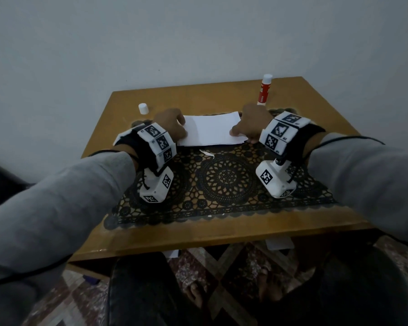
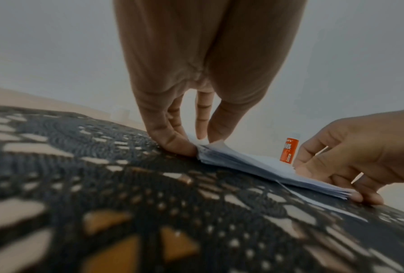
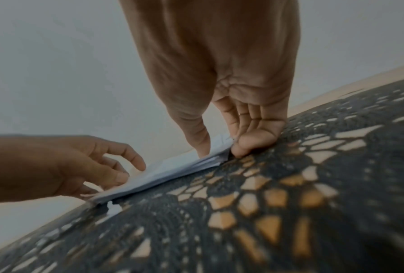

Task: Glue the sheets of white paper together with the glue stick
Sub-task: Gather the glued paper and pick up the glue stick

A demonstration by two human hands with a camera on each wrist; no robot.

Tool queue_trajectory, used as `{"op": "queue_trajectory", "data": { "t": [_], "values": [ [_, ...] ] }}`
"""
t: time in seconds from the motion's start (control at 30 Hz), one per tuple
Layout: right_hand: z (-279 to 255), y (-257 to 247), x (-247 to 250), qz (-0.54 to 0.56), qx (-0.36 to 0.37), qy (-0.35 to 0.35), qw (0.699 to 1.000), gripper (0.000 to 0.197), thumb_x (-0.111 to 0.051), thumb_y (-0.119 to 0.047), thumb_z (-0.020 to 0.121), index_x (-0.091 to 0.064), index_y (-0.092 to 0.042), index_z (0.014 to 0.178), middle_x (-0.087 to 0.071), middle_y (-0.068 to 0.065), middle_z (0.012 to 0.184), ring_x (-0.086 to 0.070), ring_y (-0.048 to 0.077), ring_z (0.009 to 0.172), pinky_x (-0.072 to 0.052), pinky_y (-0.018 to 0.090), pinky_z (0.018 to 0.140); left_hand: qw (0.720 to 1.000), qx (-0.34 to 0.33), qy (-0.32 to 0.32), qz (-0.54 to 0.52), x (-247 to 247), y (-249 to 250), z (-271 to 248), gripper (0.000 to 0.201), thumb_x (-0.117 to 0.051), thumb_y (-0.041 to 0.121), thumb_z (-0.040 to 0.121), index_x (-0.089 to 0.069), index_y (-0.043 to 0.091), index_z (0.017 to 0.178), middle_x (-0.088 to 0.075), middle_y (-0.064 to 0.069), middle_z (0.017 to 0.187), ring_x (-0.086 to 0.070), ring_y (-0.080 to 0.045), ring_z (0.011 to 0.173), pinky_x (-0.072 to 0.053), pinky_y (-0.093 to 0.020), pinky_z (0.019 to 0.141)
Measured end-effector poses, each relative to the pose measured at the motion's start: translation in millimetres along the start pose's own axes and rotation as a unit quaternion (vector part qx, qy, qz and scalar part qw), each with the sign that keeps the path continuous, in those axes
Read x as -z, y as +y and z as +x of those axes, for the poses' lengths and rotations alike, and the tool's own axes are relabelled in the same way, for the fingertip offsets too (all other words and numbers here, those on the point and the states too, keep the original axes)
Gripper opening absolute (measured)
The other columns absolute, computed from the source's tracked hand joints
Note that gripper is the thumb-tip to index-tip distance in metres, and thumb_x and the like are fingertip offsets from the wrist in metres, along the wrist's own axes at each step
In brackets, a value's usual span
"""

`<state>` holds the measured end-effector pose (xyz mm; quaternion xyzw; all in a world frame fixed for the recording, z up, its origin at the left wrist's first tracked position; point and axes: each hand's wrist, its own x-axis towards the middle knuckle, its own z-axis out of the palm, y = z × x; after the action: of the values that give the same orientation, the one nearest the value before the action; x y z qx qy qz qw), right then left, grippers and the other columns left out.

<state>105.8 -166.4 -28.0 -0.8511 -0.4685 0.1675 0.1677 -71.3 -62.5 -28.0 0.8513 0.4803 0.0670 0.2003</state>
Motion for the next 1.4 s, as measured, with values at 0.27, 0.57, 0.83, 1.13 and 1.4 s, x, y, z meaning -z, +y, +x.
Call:
{"op": "queue_trajectory", "data": {
  "t": [0.27, 0.57, 0.83, 1.13, 1.4],
  "values": [
    [12.3, 15.1, 3.3, 0.043, -0.016, 0.045, 0.998, 0.032, -0.064, -0.027, 0.088, -0.047, -0.008, 0.068, -0.062, 0.013, 0.081, -0.063, 0.028, 0.075, -0.055, 0.038, 0.073, 0.999, -0.032, 0.021, 0.025, -5.5, -1.0, -4.7, 0.030, -0.058, 0.010, 0.086, -0.057, 0.012, 0.116, -0.056, -0.012, 0.119, -0.054, -0.028, 0.106, -0.040, -0.029, 0.074],
    [59.5, 59.1, 43.7, 0.074, -0.094, 0.159, 0.980, 0.025, -0.069, -0.026, 0.081, -0.056, -0.006, 0.072, -0.060, 0.009, 0.071, -0.058, 0.024, 0.062, -0.049, 0.031, 0.060, 0.997, -0.031, 0.071, 0.015, 20.4, -12.0, 2.0, 0.028, -0.058, 0.015, 0.088, -0.055, 0.013, 0.116, -0.059, -0.012, 0.111, -0.052, -0.025, 0.099, -0.040, -0.034, 0.086],
    [84.0, 57.4, 41.3, 0.050, -0.028, 0.096, 0.994, 0.018, -0.064, -0.017, 0.088, -0.057, -0.008, 0.074, -0.068, 0.016, 0.094, -0.056, 0.020, 0.065, -0.048, 0.023, 0.059, 0.993, -0.073, 0.090, -0.014, 27.8, -10.6, -8.4, 0.036, -0.060, 0.016, 0.087, -0.050, 0.013, 0.121, -0.055, -0.009, 0.110, -0.051, -0.022, 0.095, -0.040, -0.034, 0.085],
    [6.2, 6.0, 23.0, 0.065, 0.225, 0.077, 0.969, 0.016, -0.061, -0.024, 0.092, -0.060, -0.015, 0.105, -0.062, -0.001, 0.087, -0.061, 0.018, 0.074, -0.046, 0.025, 0.062, 0.941, -0.087, 0.013, -0.328, 20.5, 26.5, -24.6, 0.032, -0.058, 0.015, 0.093, -0.050, 0.003, 0.121, -0.060, -0.004, 0.088, -0.063, -0.019, 0.073, -0.053, -0.029, 0.066],
    [-45.7, -11.1, 8.2, 0.175, 0.235, -0.065, 0.954, 0.023, -0.061, -0.021, 0.094, -0.061, -0.001, 0.106, -0.065, 0.010, 0.092, -0.068, 0.022, 0.080, -0.061, 0.035, 0.066, 0.921, -0.094, -0.011, -0.378, 10.7, 45.4, -50.6, 0.019, -0.054, 0.014, 0.096, -0.061, -0.003, 0.095, -0.061, -0.008, 0.079, -0.055, -0.012, 0.063, -0.049, -0.025, 0.064]
  ]
}}
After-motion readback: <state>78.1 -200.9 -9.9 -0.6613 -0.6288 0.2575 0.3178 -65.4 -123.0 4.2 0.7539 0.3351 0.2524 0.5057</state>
